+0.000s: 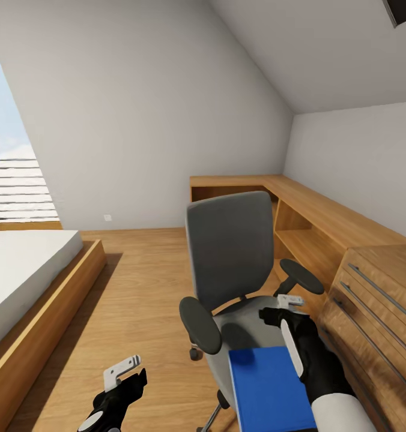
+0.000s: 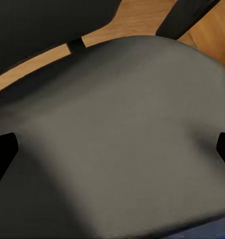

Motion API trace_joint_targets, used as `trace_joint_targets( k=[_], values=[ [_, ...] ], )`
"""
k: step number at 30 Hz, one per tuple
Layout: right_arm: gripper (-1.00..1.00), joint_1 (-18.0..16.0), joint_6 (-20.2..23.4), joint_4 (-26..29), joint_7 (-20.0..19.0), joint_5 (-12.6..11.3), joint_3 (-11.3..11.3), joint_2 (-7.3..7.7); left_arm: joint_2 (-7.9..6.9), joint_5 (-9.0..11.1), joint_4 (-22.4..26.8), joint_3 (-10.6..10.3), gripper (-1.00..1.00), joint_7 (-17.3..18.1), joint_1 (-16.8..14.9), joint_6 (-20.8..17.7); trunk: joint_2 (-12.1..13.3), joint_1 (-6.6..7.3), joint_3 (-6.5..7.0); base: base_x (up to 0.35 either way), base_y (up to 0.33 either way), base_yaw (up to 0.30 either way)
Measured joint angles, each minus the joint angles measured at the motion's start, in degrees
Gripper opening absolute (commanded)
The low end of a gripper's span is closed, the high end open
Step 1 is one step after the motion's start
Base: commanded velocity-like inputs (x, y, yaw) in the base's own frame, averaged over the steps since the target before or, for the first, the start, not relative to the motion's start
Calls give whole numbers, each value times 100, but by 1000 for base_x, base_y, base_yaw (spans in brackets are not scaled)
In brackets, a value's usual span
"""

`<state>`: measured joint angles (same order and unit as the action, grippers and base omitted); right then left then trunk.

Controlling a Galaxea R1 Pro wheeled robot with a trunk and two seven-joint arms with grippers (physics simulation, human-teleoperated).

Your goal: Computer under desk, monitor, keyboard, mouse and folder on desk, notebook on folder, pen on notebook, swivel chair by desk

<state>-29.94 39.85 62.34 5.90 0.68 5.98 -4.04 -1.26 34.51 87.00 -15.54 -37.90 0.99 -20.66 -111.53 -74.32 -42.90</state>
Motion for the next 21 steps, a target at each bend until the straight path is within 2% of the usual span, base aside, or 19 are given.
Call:
trace_joint_targets(
  k=[4, 5, 7, 8, 13, 15, 16, 19, 20, 21],
  values=[
    [100, 283, 211, 615, -20, -330, 6, 0, 0, 7, 0, 6, 100, 2, 0, 2, 0, 0, 0, 0, 0, 0],
    [100, 403, 292, 880, -31, -509, 9, 6, -3, 11, 0, 12, 100, 3, 0, 3, 0, 0, 0, 0, 0, 0],
    [100, 505, 367, 1122, -39, -681, 11, 11, -5, 15, 0, 17, 100, 4, 0, 0, 0, 0, 0, 0, 0, 0],
    [100, 611, 446, 1388, -39, -882, 13, 16, -7, 17, 0, 22, 100, 6, 0, 0, 0, 0, 0, 0, 0, 0],
    [100, 708, 508, 1609, -33, -1075, 60, 14, -8, 21, 0, 25, 100, 6, 0, 3, 0, 0, 0, 0, 0, 0],
    [100, 726, 525, 1649, -28, -1147, 150, 11, -8, 24, 0, 25, 100, 7, 0, 1, 0, 0, 0, -10, 2, 0],
    [100, 736, 558, 1677, -26, -1246, 284, 7, -9, 26, 0, 26, 100, 8, 0, -1, 0, 0, 0, -42, 15, 0],
    [100, 746, 667, 1705, -26, -1465, 491, 3, -9, 27, 0, 26, 100, 8, 0, -3, 0, -1, 0, -110, 60, 0],
    [100, 750, 756, 1723, -28, -1621, 579, 6, -8, 28, 1, 27, 100, 8, 0, -5, 0, -2, 0, -244, 147, 0],
    [100, 754, 891, 1775, -30, -1926, 692, 12, -9, 31, 1, 27, 100, 12, 0, -6, 0, -3, 0, -258, 157, 0]
  ],
)
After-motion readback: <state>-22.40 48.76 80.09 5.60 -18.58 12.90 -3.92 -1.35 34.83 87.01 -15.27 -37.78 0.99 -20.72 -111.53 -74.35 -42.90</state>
